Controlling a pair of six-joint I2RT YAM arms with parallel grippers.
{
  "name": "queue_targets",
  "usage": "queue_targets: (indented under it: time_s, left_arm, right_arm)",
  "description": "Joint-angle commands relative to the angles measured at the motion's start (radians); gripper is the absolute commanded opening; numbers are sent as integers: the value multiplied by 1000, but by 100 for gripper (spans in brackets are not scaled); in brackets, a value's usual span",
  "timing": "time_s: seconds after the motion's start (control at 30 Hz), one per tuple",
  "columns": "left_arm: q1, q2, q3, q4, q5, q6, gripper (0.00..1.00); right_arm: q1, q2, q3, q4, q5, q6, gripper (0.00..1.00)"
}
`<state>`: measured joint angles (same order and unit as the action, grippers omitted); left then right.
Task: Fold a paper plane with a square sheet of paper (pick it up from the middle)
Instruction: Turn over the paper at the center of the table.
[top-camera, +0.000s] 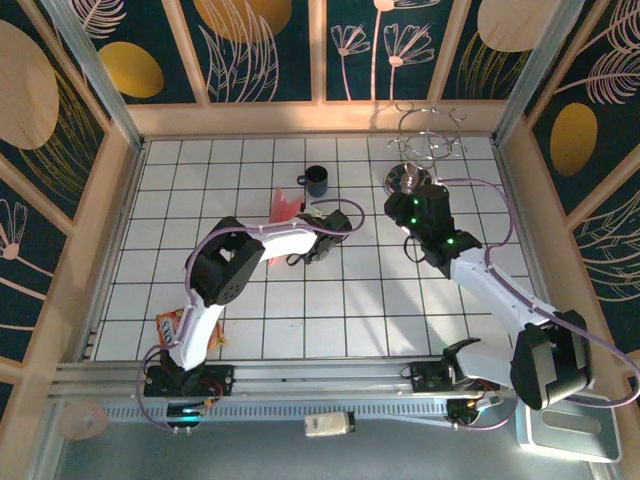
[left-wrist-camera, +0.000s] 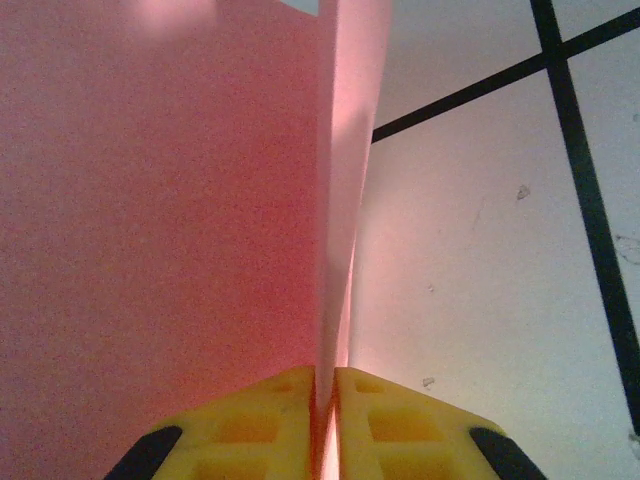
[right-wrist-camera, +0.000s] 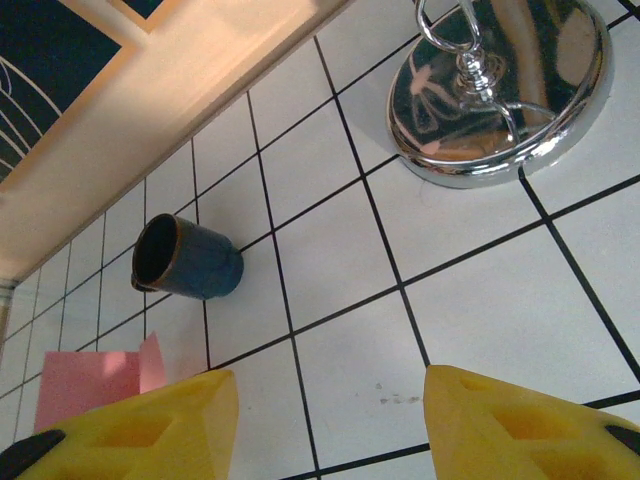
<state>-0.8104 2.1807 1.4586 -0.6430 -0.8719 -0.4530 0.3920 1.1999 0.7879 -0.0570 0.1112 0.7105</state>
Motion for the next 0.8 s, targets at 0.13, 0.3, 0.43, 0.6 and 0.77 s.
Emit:
queue_targets:
  time_s: [0.13,0.3,0.43,0.6,0.77]
  left_arm:
    - [-6,18,31,6,83,-37,21]
    - [-6,36,49,1,113,-53,21]
    - [-6,37,56,-1,125,-62,21]
    - [-6,25,66,4,175,-85,24]
    - [-8,29,76,7,233,-114,29]
  right_arm:
    - [-10,10,-12,9,-4,20,52]
    - [-11,15,-14,15,-10,26,52]
    - [-10,19,-12,18,-16,26,52]
    - [-13,25,-12,24,-16,32,52]
    - [-13,30,-10,30,-22,37,52]
